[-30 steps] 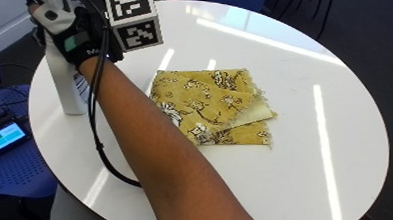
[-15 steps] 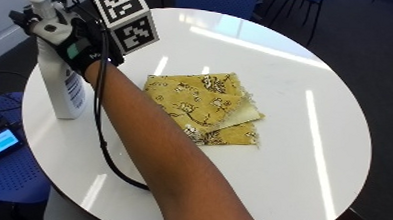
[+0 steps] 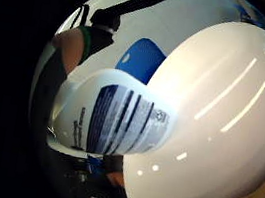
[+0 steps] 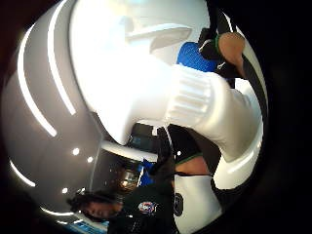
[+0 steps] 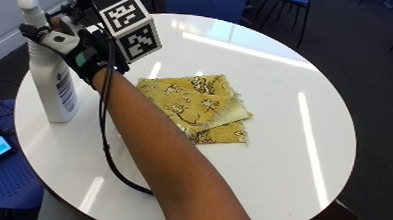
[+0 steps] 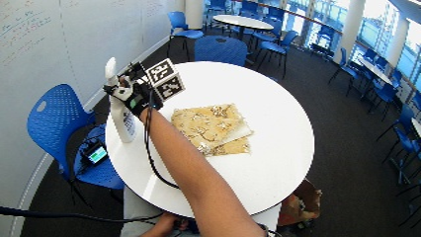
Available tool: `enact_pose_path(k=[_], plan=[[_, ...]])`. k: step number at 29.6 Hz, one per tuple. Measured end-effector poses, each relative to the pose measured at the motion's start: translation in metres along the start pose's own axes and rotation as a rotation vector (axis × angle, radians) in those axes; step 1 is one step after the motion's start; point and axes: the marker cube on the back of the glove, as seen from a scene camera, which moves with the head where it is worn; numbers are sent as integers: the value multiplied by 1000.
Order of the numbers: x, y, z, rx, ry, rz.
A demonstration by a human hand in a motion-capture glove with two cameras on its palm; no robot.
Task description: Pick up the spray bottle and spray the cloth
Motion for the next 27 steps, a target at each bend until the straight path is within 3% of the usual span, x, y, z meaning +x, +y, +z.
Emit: enact_pose_path(k=[13, 20, 27], plan=[[9, 37, 7, 10, 26, 53], [-20, 74, -15, 14, 175, -51], [-54, 118, -23, -140, 282, -171]])
